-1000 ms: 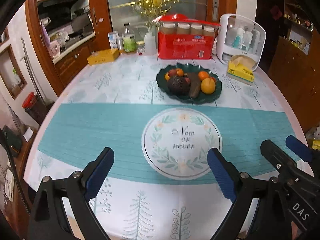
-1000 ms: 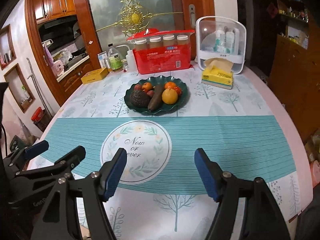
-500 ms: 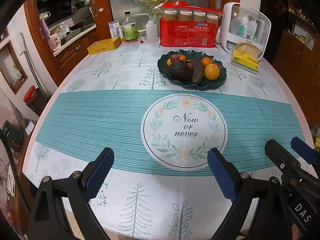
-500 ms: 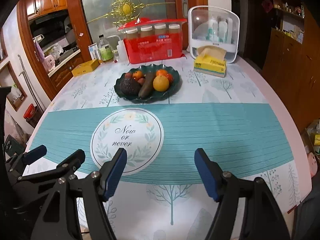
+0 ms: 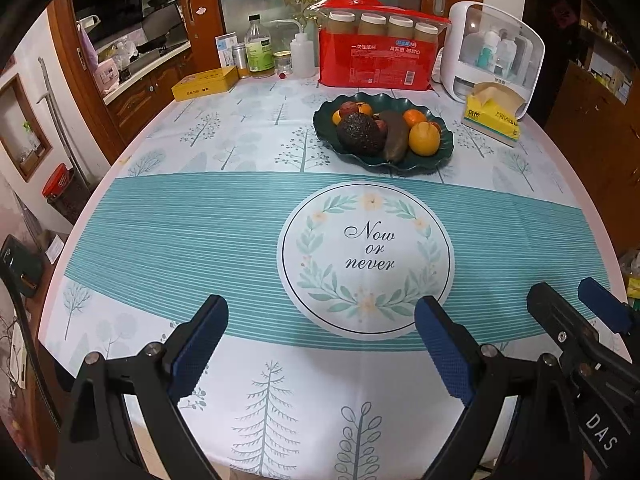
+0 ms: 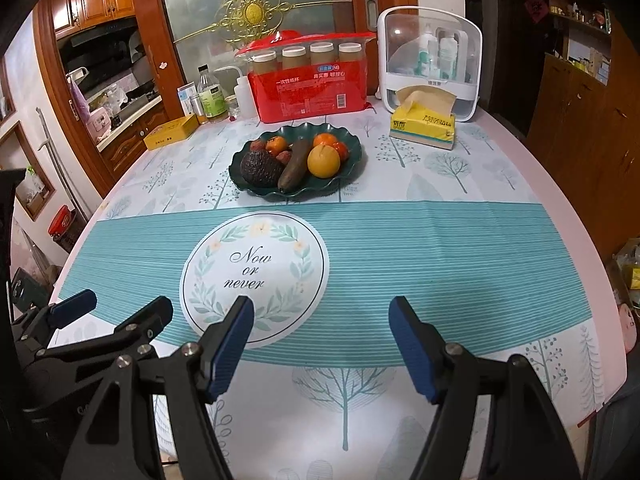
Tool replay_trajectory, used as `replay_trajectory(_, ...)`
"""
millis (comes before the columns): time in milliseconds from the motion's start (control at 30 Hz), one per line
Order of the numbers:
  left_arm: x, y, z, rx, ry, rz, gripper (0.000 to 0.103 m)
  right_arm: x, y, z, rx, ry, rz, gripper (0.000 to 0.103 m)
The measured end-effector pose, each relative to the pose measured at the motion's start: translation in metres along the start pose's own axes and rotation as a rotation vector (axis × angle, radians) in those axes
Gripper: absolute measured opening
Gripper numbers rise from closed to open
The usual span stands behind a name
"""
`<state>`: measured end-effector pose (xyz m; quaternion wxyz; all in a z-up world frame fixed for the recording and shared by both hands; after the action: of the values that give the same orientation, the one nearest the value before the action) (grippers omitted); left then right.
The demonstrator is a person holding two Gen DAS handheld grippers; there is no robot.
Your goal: Organize fruits
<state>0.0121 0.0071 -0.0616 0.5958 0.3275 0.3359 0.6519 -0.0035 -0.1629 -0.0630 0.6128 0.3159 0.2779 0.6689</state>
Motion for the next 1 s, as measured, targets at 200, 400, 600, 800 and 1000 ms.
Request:
replay_trajectory(200,-0.0006,-0.0026,-0.0003,0.009,0.004,-0.006,0.094,-0.0001,-0.0016,-0.0006,0.005,-0.001,0.003,0.071)
replay_trajectory(400,-0.0019,-0.0048,-0.0007,0.009,0.002,-0.010,0.094,-0.0002,-0.0023,-0.0013,0.006,-0.005,0.005,0.071)
replay_trajectory(600,-0.0026,-0.0060,-0.0009,0.009,0.001,-0.012,0.094,-0.0009,-0.0027,-0.0017,0.007,-0.006,0.005,0.071)
replay_trajectory(800,-0.0026,-0.0066,-0.0006,0.011,0.002,-0.013,0.094,-0.0011,-0.0029,-0.0018,0.008,-0.006,0.005,0.071)
replay_trajectory(1000,-0.0031,-0.0068,-0.0021,0.011,0.003,-0.015,0.094,-0.0009,-0.0030,-0.0021,0.008,-0.006,0.005,0.071)
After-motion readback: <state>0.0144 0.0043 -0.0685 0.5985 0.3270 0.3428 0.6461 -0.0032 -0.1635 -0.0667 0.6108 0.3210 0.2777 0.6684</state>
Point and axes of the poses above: each gripper's, at about its wrist camera, not at the fingertips, and y roughly against the way its jaws point, x to its left, z to its top, the point moved 3 cm from there along -y, roughly the way its jaws point
